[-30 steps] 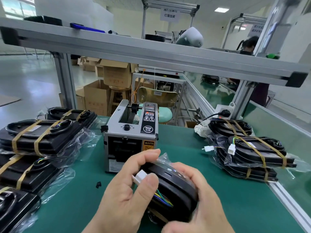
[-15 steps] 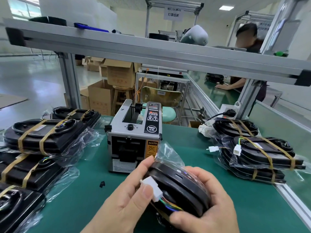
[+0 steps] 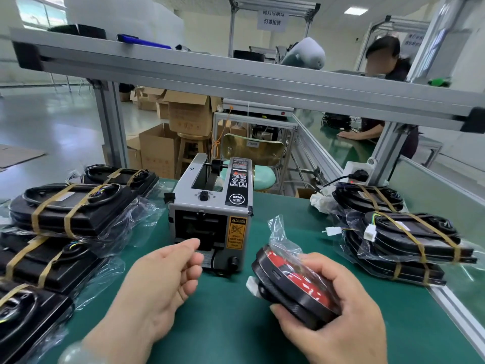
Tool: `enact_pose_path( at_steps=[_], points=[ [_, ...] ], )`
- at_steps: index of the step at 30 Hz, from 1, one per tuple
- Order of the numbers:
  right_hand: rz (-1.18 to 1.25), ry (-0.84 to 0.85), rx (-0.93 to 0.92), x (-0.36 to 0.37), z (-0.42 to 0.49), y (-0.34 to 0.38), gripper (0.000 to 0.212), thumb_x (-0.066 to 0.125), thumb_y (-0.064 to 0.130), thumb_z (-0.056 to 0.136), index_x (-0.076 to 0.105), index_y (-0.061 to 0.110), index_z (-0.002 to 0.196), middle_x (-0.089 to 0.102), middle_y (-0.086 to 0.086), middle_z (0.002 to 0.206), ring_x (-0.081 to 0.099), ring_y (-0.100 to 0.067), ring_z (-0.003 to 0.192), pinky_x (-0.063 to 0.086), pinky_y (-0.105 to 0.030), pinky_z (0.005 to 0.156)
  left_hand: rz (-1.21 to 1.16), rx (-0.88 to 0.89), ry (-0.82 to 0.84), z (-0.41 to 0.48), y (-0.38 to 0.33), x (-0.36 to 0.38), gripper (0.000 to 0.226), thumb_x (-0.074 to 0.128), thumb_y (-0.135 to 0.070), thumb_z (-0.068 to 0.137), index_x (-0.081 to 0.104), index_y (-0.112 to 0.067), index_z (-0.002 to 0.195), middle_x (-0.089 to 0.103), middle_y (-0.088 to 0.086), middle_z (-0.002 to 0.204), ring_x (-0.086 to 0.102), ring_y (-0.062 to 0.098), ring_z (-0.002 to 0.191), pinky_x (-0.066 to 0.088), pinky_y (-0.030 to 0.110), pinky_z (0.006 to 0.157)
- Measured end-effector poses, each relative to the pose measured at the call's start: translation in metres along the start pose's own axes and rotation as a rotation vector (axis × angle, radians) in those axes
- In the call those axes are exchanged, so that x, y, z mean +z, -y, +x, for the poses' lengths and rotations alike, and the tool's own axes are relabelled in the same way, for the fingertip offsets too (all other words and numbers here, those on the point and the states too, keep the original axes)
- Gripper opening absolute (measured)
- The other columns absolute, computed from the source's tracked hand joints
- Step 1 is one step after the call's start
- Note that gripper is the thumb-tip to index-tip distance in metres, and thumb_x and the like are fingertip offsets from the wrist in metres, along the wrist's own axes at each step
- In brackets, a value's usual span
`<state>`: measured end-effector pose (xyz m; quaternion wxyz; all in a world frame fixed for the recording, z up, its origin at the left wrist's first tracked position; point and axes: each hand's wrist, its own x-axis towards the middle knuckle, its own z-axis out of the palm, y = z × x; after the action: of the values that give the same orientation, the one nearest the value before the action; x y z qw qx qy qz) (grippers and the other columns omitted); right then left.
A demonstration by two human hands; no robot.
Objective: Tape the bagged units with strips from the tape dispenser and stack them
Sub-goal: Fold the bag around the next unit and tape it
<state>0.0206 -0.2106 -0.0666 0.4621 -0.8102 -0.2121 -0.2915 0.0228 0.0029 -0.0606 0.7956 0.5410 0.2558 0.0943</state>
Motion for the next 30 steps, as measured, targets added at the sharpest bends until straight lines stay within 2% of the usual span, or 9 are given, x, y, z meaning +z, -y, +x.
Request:
enact_pose_path(
  at_steps=[3,7,19,25,28,30],
  points=[
    [-0.007,-0.008,-0.01,0.002,-0.001,-0.001,0.065,0.077,0.047,0.042,0.059,0.045,0.105,0.065,0.022,0.107,0.065,-0.004,0.091,0.045,-0.009,0.079,-0.037,-0.1,-0.046,0.011,-0.005,0.002,0.008,0.068,-0.018,0.086,0.066,-0.012,0.082,0.06,-0.004,0.049,0.05,0.003,0.037,0.04,0.015,0.034],
    [-0.013,-0.003,-0.039,0.004,-0.002,-0.002,0.066,0.078,0.046,0.045,0.059,0.045,0.108,0.064,0.021,0.109,0.065,-0.007,0.093,0.048,-0.017,0.08,-0.049,-0.152,-0.071,0.022,-0.009,0.007,0.014,0.069,-0.02,0.086,0.062,-0.014,0.076,0.057,-0.006,0.044,0.047,0.002,0.033,0.038,0.013,0.034],
    [-0.032,0.004,-0.135,0.005,-0.001,0.005,0.06,0.076,0.045,0.049,0.059,0.038,0.107,0.061,0.026,0.109,0.062,-0.001,0.09,0.047,-0.013,0.078,-0.027,-0.103,-0.153,0.033,-0.016,0.021,0.018,0.071,-0.022,0.085,0.063,-0.011,0.074,0.061,-0.003,0.055,0.049,0.001,0.036,0.038,0.012,0.034],
    [-0.05,0.014,-0.162,0.005,-0.001,0.003,0.056,0.077,0.047,0.051,0.062,0.036,0.104,0.062,0.024,0.108,0.061,-0.001,0.09,0.047,-0.014,0.077,0.006,-0.082,-0.228,0.04,-0.013,0.025,0.016,0.071,-0.025,0.083,0.064,-0.011,0.085,0.063,0.0,0.062,0.05,0.005,0.045,0.037,0.014,0.037],
    [-0.059,0.026,-0.167,0.005,-0.002,0.002,0.056,0.078,0.048,0.051,0.066,0.03,0.103,0.063,0.022,0.107,0.062,-0.002,0.092,0.048,-0.017,0.079,0.028,-0.059,-0.27,0.042,-0.01,0.029,0.016,0.068,-0.021,0.084,0.061,-0.01,0.075,0.061,0.0,0.062,0.048,0.007,0.047,0.037,0.018,0.042],
    [-0.055,0.039,-0.163,0.004,-0.001,0.002,0.057,0.078,0.048,0.05,0.064,0.034,0.104,0.062,0.023,0.109,0.062,-0.002,0.093,0.047,-0.015,0.08,0.027,-0.06,-0.284,0.04,-0.009,0.03,0.019,0.065,-0.019,0.086,0.059,-0.01,0.07,0.059,0.0,0.061,0.046,0.008,0.047,0.036,0.02,0.044]
  ],
)
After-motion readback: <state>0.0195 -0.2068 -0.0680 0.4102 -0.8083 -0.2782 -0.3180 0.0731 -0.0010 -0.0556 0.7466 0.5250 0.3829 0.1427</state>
